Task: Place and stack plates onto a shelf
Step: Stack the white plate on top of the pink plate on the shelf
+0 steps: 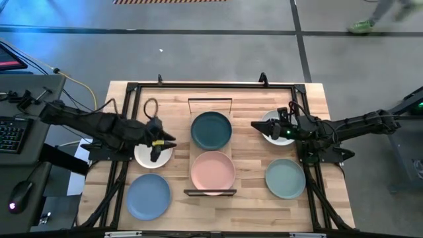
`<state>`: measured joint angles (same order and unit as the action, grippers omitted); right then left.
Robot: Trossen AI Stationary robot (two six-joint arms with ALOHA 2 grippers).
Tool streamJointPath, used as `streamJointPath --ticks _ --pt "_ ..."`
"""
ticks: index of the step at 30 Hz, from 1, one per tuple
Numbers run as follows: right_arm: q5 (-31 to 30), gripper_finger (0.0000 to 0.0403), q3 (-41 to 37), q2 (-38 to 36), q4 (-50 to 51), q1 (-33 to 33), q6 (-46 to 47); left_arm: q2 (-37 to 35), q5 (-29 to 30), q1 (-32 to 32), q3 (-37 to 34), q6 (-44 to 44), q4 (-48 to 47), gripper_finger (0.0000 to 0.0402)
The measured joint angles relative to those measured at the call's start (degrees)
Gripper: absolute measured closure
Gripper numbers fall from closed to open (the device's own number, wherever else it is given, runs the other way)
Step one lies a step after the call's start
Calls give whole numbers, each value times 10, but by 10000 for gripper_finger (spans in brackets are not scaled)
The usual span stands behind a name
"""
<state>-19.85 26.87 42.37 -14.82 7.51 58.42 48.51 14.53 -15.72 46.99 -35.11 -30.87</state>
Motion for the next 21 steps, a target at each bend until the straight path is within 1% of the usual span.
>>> streamJointPath --ticks 3,7,10,14,21 --pt "-7 228 0 0 1 0 0 12 7 -8 -1 -74 -81 271" --pt "-11 228 0 0 1 0 0 46 10 -17 -26 -154 -140 271" --pt "-11 228 0 1 4 0 0 84 10 -21 -38 -207 -140 271" --pt "-11 228 0 1 8 0 0 154 10 -21 -41 -258 -151 271" --pt "-11 228 0 1 18 0 0 279 -24 -19 -41 -302 -154 271"
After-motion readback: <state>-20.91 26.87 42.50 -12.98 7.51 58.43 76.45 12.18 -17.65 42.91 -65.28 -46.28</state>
